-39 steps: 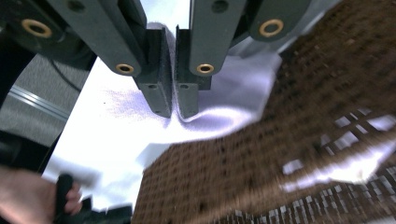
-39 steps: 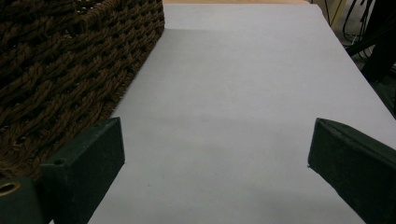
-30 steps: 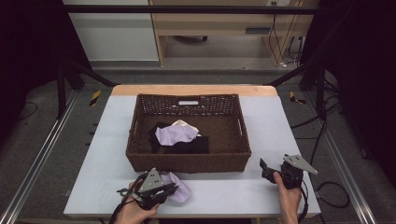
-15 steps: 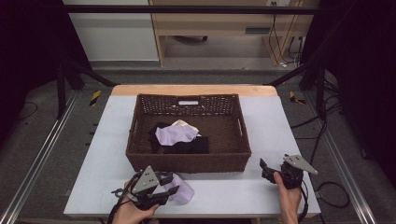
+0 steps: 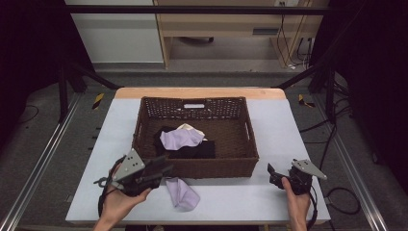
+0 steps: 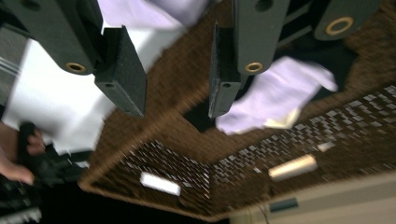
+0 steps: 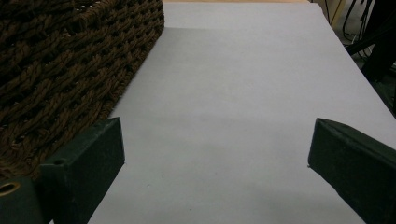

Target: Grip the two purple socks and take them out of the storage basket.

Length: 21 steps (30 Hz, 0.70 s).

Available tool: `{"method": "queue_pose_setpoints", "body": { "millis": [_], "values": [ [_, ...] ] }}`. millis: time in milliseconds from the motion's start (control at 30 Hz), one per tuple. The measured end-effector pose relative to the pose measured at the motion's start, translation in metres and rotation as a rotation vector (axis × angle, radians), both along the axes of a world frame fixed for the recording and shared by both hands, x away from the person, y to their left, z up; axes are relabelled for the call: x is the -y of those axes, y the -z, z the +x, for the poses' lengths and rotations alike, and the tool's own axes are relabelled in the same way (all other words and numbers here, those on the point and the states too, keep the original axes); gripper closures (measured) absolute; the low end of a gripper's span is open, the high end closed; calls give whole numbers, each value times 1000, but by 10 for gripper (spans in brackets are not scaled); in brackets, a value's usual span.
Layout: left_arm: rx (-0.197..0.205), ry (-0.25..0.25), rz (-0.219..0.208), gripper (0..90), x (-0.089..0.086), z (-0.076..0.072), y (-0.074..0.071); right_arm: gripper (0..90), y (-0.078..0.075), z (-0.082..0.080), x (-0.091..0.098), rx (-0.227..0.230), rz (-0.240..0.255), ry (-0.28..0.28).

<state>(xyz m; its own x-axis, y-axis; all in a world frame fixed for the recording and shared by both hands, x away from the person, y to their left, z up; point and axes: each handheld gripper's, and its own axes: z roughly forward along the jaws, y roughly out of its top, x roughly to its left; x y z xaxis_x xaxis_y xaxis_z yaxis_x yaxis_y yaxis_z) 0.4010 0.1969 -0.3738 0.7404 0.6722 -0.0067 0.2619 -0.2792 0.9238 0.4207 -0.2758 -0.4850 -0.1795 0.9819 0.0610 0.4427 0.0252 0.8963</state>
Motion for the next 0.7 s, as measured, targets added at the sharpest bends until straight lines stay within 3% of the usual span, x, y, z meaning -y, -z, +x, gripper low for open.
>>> {"method": "queue_pose_setpoints", "body": {
  "millis": [67,133,167,333,567,700],
  "values": [
    [7,-29,6,573,0,15,-11,41,0,0,0,-1,2,1],
    [7,-38,7,572,0,21,-14,41,0,0,0,-3,5,-1],
    [8,-58,13,572,1,33,-21,41,0,0,1,-6,6,-2],
    [10,-82,30,576,7,55,-31,41,0,0,1,-6,6,-2],
    [16,-133,45,574,17,90,-40,39,0,0,0,-2,10,1],
    [31,-171,46,567,19,112,-38,39,0,1,1,-7,13,-6]
  ]
}}
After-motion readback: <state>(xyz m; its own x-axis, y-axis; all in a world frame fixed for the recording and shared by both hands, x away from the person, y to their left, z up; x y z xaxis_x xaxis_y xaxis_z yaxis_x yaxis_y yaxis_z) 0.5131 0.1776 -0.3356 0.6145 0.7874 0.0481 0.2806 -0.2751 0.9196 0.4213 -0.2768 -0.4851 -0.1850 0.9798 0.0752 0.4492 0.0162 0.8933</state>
